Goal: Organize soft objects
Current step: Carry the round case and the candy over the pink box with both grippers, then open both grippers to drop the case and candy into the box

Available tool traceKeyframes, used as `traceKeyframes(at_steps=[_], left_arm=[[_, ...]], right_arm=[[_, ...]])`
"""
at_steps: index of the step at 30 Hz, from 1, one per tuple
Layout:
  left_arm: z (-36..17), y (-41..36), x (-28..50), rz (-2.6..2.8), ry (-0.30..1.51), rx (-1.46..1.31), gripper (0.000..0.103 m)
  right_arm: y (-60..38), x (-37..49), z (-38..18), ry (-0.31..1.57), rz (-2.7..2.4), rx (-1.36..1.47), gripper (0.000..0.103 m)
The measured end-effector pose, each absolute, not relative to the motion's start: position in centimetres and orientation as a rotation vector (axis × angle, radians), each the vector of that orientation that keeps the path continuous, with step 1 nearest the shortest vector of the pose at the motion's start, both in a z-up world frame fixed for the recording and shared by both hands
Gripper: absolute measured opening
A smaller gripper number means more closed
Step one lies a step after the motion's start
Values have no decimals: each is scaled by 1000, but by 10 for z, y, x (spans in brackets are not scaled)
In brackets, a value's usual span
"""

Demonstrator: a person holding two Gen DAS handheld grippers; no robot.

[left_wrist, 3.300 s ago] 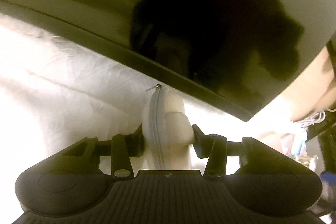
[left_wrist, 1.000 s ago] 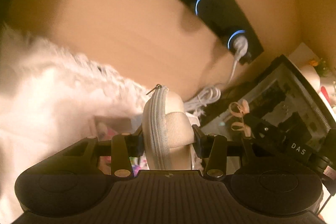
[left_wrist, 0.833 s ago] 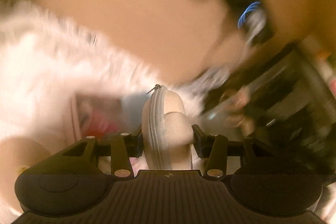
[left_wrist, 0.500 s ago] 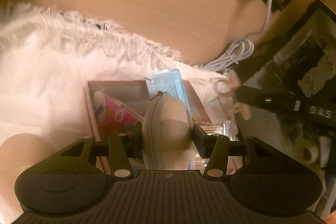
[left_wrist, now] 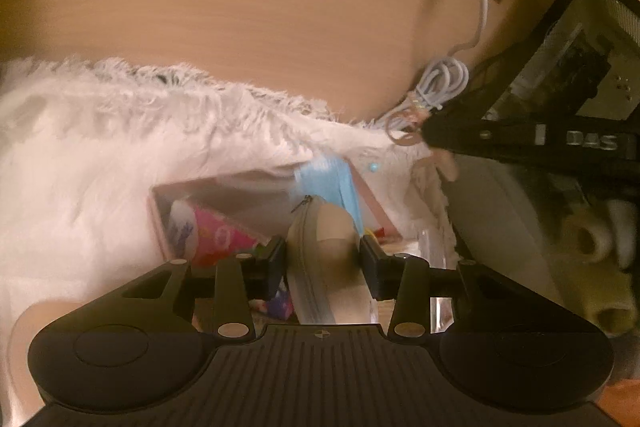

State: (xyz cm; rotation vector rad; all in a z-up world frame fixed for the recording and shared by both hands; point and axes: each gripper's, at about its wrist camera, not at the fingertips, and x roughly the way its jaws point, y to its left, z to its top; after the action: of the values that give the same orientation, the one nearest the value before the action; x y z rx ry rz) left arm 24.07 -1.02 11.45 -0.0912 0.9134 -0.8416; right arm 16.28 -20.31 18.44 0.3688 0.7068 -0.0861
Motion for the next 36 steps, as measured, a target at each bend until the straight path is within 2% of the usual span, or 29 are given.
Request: traceKeyframes(at_steps=[4, 8, 9, 14, 19, 23, 31, 36], left_arm=[[114, -25, 246, -863, 874, -25, 45], [117, -22, 257, -885, 895, -71, 44], [122, -18, 257, -901, 885, -84, 42], [156, 2, 257, -951, 778, -138, 42], [174, 20, 253, -948, 747, -166, 42], [165, 14, 246, -951, 818, -111, 42], [124, -3, 224, -984, 933, 60, 42], [112, -14, 210, -1012, 868, 201, 42]], right_arm=[[-202, 158, 190, 715, -116, 346, 12], [-202, 154, 192, 721, -149, 354, 12], [-202, 152, 193, 720, -156, 351, 12], [-202, 151, 196, 715, -175, 374, 12], [-198, 159, 199, 713, -142, 419, 12], [-199, 183, 185, 784, -138, 452, 12], [-212, 232, 117, 1037, -265, 542, 13], [-215, 200, 131, 960, -292, 584, 15]])
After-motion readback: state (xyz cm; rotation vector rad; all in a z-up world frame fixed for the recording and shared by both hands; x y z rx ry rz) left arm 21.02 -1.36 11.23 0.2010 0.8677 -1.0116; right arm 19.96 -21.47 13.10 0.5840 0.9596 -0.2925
